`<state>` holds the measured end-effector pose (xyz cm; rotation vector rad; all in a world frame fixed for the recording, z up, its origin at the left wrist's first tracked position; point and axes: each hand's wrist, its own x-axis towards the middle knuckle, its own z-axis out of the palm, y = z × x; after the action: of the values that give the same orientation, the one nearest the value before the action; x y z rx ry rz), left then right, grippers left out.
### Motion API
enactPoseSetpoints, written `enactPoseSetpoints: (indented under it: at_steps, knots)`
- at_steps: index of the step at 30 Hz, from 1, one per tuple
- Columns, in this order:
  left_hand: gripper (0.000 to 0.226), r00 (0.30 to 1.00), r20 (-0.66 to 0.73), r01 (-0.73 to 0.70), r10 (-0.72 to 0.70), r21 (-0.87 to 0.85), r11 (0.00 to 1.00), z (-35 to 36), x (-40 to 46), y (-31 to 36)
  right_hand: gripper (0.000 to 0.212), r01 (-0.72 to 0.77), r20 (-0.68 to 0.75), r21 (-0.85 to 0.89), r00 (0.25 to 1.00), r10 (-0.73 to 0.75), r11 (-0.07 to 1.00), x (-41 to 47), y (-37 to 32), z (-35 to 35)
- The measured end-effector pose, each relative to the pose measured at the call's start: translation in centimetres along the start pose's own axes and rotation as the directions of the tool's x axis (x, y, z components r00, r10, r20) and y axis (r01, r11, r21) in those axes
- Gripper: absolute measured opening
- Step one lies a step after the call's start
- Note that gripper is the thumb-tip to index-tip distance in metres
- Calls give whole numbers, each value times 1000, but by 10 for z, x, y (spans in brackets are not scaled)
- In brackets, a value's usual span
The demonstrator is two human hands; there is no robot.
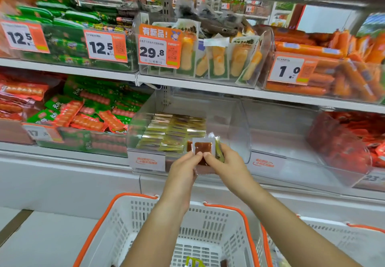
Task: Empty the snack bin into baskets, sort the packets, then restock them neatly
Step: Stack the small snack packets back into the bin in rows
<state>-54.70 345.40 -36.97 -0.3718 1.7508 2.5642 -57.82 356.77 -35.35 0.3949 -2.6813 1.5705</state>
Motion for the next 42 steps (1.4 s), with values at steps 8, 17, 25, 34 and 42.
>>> enactPoseSetpoints:
  at_steps: [8, 17, 25, 34, 42]
  knots:
    - [55, 893, -75, -29, 443, 974, 223, -62, 43, 9, 20, 59, 196, -543, 979, 58, 837, 90, -9, -15]
    - [56, 928, -24, -9, 372, 996, 86, -76, 48, 9, 34, 225, 407, -770, 894, 189, 597, 132, 33, 33]
    - [56, 932, -29, -11, 361, 994, 107, -76, 47, 9, 54, 123, 270, -878, 925, 267, 463, 133, 40, 32]
    - [54, 933, -31, -10, 359, 994, 111, -76, 47, 7, 53, -200, 151, -653, 910, 385, 731, 143, 43, 47]
    - [53, 927, -29, -24, 374, 990, 136, -76, 50, 6, 65, -223, 145, -594, 915, 376, 773, 132, 39, 31]
